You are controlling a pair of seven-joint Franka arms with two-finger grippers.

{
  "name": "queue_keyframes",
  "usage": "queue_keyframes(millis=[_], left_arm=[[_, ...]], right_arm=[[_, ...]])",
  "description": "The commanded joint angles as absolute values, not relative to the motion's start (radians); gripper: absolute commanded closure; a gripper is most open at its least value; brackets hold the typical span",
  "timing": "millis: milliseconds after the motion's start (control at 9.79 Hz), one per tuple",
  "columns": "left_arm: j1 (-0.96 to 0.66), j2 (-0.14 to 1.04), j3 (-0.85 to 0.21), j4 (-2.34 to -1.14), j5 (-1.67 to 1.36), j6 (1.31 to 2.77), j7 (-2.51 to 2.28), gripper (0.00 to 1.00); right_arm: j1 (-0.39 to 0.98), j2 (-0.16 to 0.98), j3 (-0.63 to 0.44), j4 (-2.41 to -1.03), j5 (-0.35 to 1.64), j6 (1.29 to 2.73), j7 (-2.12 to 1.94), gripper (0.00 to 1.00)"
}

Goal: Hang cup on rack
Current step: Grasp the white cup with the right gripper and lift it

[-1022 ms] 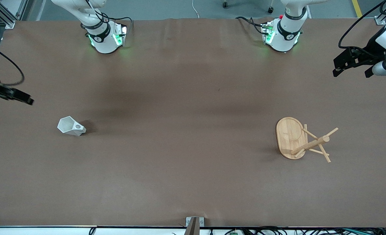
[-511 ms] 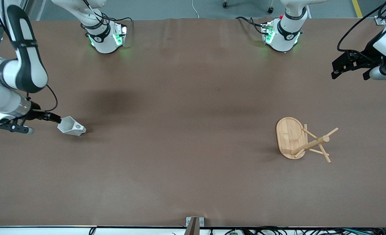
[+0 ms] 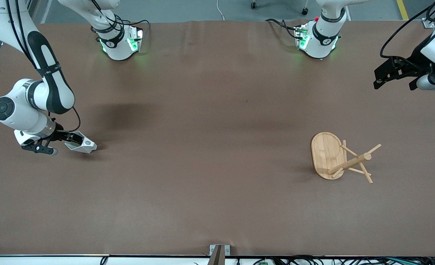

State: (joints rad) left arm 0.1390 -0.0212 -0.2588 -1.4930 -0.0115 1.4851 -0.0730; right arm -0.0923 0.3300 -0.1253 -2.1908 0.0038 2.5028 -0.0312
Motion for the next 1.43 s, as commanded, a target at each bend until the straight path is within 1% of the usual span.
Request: queue_keyframes(millis=[0,102,307,409,613,715,1022,1124,1328], left_arm=[[0.141,-0.009,-0.264,-1.503,0.005,1.471,-0.061,0.0],[0.137,-0.009,-0.267,-1.502,0.003,1.471,-0.06,0.0],[0.127,-0.009,-0.276,-1.5,0.002,1.471,-0.06,0.0],[0.123,-0.006,-0.276,-1.479,-0.002,1.471,-0.06,0.0],[0.117,-0.002,-0.285,-1.477,0.002,1.471,-0.057,0.0],[0.115,-0.002,-0.29,-1.477,0.003,1.471,-0.058,0.0],[0.114,0.024,-0.336,-1.476,0.005,1.473,-0.06,0.0],[0.112,0.04,-0.351,-1.474,0.005,1.473,-0.06,0.0],[0.112,0.069,-0.396,-1.474,-0.003,1.482,-0.054,0.0]], right_arm=[[-0.098,0.313,-0.118,-2.204,0.018,2.502,-0.051,0.22],[-0.098,0.313,-0.118,-2.204,0.018,2.502,-0.072,0.39],[-0.1,0.313,-0.118,-2.204,0.02,2.503,-0.081,0.89],[-0.1,0.313,-0.118,-2.2,0.021,2.502,-0.08,0.99],[-0.1,0.313,-0.118,-2.195,0.021,2.497,-0.097,0.99],[-0.097,0.31,-0.118,-2.175,0.02,2.47,-0.144,0.99],[-0.084,0.295,-0.098,-1.935,0.02,2.066,-0.222,0.99],[-0.083,0.284,-0.083,-1.881,0.02,1.996,-0.239,0.99],[-0.083,0.25,-0.022,-1.829,0.037,1.932,-0.247,0.99]])
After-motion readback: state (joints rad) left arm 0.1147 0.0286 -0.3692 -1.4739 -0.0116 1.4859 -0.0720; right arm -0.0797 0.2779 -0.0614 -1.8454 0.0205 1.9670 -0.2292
